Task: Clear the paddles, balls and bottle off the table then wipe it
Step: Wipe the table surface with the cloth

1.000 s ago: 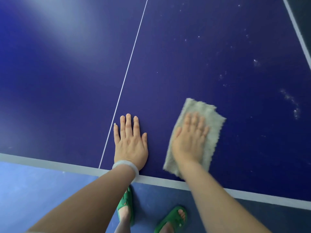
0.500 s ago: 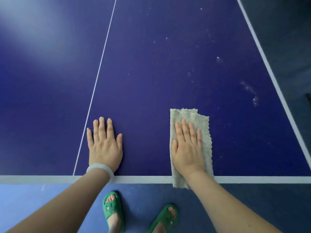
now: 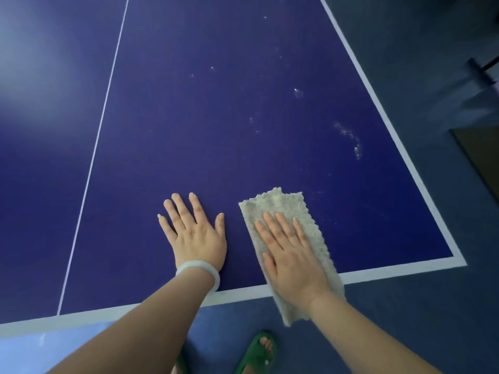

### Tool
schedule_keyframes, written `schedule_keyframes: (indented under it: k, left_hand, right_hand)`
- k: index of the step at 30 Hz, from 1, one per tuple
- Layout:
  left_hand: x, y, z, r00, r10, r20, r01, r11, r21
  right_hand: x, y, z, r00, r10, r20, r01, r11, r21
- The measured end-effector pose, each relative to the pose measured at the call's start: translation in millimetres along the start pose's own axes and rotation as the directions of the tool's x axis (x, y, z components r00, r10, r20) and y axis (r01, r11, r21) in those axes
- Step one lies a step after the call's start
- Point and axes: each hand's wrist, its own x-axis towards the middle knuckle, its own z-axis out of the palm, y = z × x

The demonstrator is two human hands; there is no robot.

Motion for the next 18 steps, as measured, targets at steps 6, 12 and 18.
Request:
schedule_keyframes:
  k: [6, 12, 18]
  left_hand:
    - [1.1, 1.0, 3.1, 1.000, -0.013, -0.011, 0.013, 0.999, 0.049]
    - [1.7, 1.1, 5.4, 1.000, -0.029, -0.007, 0.030, 0.998, 0.059]
    - [2.7, 2.4, 3.6, 0.999, -0.035, -0.027, 0.036, 0.998, 0.042]
  right_hand:
    - [31.9, 104.8, -23.8, 0.982, 0.183, 0.038, -0.180, 0.982, -0.063]
    - [67.6, 28.1, -11.1, 0.937, 0.341, -0.075, -0.338, 0.940, 0.057]
    - [56.4, 67.1, -15.9, 0.984, -0.177, 0.008, 0.177, 0.984, -0.035]
